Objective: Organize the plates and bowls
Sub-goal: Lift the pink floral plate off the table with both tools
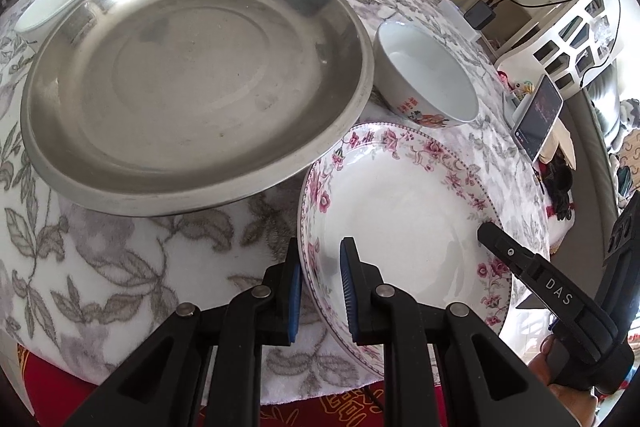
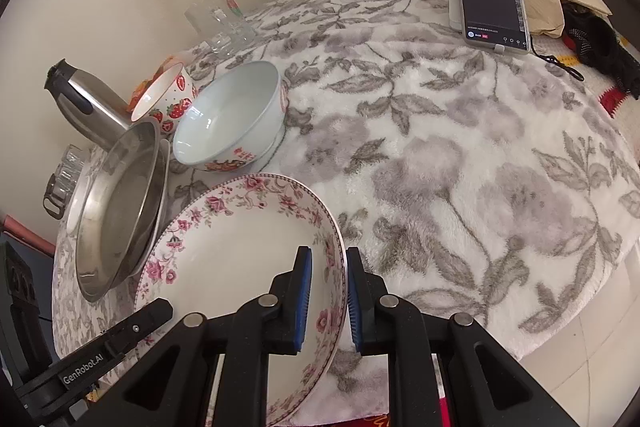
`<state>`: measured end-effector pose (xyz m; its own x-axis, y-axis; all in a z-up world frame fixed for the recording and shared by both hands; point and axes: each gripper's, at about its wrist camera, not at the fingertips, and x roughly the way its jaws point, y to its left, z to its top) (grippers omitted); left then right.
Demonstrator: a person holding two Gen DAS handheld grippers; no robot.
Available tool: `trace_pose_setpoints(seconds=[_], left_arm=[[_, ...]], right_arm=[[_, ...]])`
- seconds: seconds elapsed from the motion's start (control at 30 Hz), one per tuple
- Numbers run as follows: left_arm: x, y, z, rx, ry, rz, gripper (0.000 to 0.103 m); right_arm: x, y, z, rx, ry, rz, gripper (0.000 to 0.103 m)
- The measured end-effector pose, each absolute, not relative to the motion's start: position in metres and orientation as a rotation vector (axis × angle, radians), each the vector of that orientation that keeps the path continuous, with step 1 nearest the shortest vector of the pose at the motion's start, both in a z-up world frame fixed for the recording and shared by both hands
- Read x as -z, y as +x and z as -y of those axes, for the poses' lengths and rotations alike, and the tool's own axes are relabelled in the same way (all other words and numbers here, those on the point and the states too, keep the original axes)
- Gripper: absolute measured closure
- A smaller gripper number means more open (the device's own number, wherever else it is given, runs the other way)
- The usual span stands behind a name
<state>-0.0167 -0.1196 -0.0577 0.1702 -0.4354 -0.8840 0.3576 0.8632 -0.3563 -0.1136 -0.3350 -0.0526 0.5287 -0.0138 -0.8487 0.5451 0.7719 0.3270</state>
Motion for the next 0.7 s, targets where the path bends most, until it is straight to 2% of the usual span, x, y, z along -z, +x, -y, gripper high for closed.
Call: trace_pose_setpoints(seconds=[0.7], left_arm=[[0.029, -0.024, 0.112, 0.64, -0.089, -1.188, 0.084]], right_arm=[[0.026, -0.137, 0.336, 0.351, 0.68, -0.843, 0.085]])
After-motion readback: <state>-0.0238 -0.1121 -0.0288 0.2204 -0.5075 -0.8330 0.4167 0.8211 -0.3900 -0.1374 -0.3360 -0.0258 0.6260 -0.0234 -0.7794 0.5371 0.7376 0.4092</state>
